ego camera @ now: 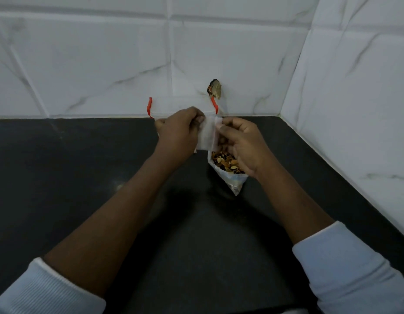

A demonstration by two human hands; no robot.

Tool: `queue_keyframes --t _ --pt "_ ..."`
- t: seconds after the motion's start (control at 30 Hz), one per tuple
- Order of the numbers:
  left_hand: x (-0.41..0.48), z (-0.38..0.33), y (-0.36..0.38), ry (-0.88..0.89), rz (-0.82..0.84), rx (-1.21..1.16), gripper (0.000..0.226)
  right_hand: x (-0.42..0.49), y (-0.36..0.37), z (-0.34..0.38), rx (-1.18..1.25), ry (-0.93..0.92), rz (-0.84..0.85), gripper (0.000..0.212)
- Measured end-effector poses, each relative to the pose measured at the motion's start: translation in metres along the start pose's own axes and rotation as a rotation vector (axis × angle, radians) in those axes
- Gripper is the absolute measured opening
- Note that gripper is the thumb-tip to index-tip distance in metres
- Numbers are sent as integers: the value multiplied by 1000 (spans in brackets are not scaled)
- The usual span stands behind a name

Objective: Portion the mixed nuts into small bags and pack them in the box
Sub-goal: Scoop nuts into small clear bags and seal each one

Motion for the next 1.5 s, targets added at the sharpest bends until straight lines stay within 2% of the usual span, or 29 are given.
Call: queue_keyframes --t 0.07,0.17,0.3,0.37,0.43,0.5,0.57,0.63,0.8,1.1,1.23,1.33,1.5 --pt "-4 6 6 36 2 -30 22 -2 0 -3 154 42 4 22" --pt "-11 18 12 69 -67 -124 24 -2 0 -8 -15 30 -13 15" --pt "-15 25 8 -33 -218 -316 25 -2 -5 -11 -207 -8 -96 9" --pt "-18 27 7 -55 -328 -290 24 -3 -8 -11 -269 -27 -126 7" --pt "-21 25 6 9 -404 -192 20 -3 -9 -11 -323 -46 -134 5" --pt "-22 16 9 85 -307 -245 11 -3 -8 -12 -381 -74 -126 6" --pt "-24 5 16 60 -118 -415 6 -3 -6 -12 -511 -118 -123 11" --pt "-26 -1 24 -6 -11 -523 7 -3 1 -12 -623 -160 -104 17" --pt "-25 6 32 -160 1 -727 13 -6 10 -13 -585 -147 -18 28" --pt "-25 9 30 -279 -7 -1076 18 -4 5 -12 -603 -191 -2 19" --pt "-25 8 29 -282 -1 -1054 22 -4 4 -12 -628 -209 -41 15" --pt "-25 7 28 -250 -8 -948 18 -5 5 -11 -681 -250 -78 15" --pt "-24 5 29 -242 -19 -753 17 -3 -1 -10 -705 -212 -152 16"
Point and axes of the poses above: each hand's wrist, its own x-axis towards the middle knuckle, its own y-axis out of the palm, z = x × y, the point moved 2 cm from there along x, towards the middle knuckle, and after that the axes turned 9 degrees about z, right-handed, at the moved point
